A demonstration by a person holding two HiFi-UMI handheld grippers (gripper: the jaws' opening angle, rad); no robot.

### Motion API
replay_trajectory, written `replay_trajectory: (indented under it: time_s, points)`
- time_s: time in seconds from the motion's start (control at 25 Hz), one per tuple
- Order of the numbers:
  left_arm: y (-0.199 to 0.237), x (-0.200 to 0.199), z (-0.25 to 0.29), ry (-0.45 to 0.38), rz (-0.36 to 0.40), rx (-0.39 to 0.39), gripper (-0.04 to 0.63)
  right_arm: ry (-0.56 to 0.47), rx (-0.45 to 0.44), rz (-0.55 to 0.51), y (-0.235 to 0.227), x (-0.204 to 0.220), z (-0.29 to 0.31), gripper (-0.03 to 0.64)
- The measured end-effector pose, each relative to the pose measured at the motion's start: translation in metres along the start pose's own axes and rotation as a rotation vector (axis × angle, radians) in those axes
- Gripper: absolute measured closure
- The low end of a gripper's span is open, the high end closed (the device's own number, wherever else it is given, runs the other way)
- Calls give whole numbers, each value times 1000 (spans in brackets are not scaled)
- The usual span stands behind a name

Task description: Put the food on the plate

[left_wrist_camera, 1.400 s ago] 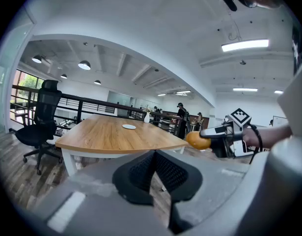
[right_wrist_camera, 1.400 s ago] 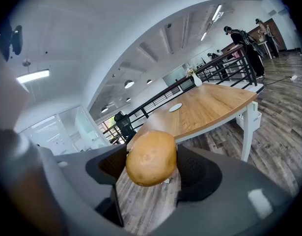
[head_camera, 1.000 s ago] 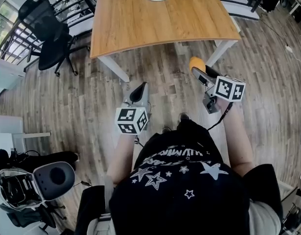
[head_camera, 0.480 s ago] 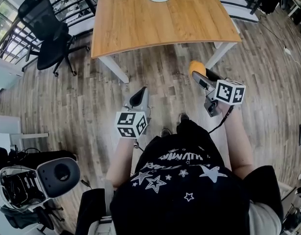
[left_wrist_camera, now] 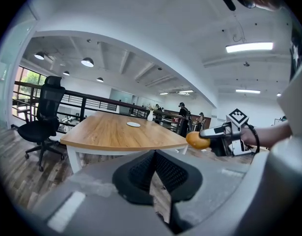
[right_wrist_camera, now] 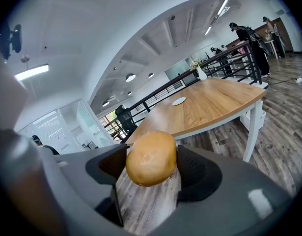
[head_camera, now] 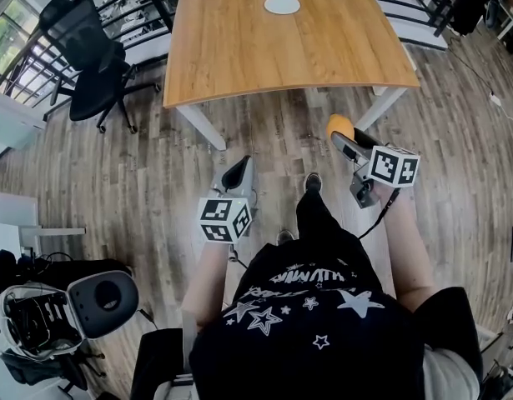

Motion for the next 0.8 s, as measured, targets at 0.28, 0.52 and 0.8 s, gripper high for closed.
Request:
replay_trajectory:
  time_s: [0.28, 0.52, 0.8]
  points:
    - [17, -7, 20, 13, -10, -34, 594, -2, -27, 4, -12, -27, 30, 290]
    - [30, -24, 48, 10, -27, -66, 594, -21, -35, 52, -34, -48, 53, 290]
    - [45, -36, 104, 14, -29, -83, 594, -8, -53, 63, -71, -76, 96, 289]
Point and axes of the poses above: the fingertips, and each gripper's own axes: z forward along the fingers, y to its left, x out of its underside, the point moved 7 cm from there along -z, backward along the fingers
